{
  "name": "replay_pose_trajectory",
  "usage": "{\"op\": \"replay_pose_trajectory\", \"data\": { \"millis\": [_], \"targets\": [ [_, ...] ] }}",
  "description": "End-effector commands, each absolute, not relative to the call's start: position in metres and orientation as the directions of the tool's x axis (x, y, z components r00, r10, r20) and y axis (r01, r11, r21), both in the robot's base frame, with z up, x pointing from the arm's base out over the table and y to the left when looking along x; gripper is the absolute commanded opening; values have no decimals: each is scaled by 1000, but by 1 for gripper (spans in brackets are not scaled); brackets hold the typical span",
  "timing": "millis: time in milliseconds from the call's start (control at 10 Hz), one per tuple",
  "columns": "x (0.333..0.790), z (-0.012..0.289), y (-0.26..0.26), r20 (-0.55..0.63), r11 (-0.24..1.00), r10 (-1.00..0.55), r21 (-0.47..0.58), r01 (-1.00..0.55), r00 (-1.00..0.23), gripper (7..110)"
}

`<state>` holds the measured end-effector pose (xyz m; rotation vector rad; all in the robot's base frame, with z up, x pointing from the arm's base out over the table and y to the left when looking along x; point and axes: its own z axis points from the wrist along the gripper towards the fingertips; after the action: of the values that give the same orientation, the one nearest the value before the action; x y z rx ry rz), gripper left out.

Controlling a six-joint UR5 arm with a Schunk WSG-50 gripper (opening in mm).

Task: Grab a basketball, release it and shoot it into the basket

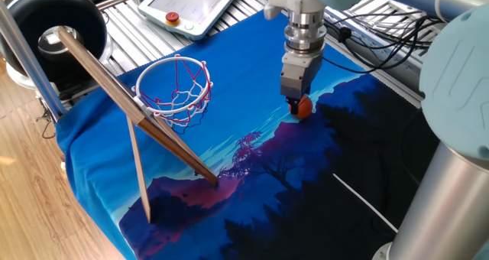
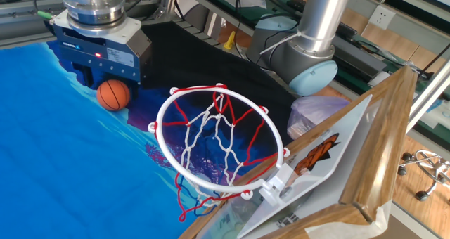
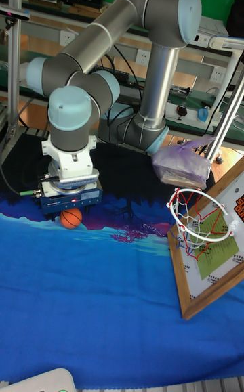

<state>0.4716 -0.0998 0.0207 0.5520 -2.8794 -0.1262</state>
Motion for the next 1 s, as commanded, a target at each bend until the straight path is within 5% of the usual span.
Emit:
{"op": "replay_pose_trajectory", "data": {
  "millis": [0, 300, 400, 500, 600, 900],
  "targets": [
    [474, 21, -99, 185, 935, -351, 123, -332, -918, 44],
    [478, 13, -104, 182, 934, -356, 106, -341, -917, 44],
    [480, 10, -104, 179, 935, -353, 104, -339, -918, 22],
    [481, 10, -105, 184, 944, -330, 93, -318, -926, 22],
    [480, 13, -105, 186, 944, -329, 90, -318, -926, 7],
    [478, 15, -103, 192, 944, -327, 97, -314, -925, 22]
  ]
}}
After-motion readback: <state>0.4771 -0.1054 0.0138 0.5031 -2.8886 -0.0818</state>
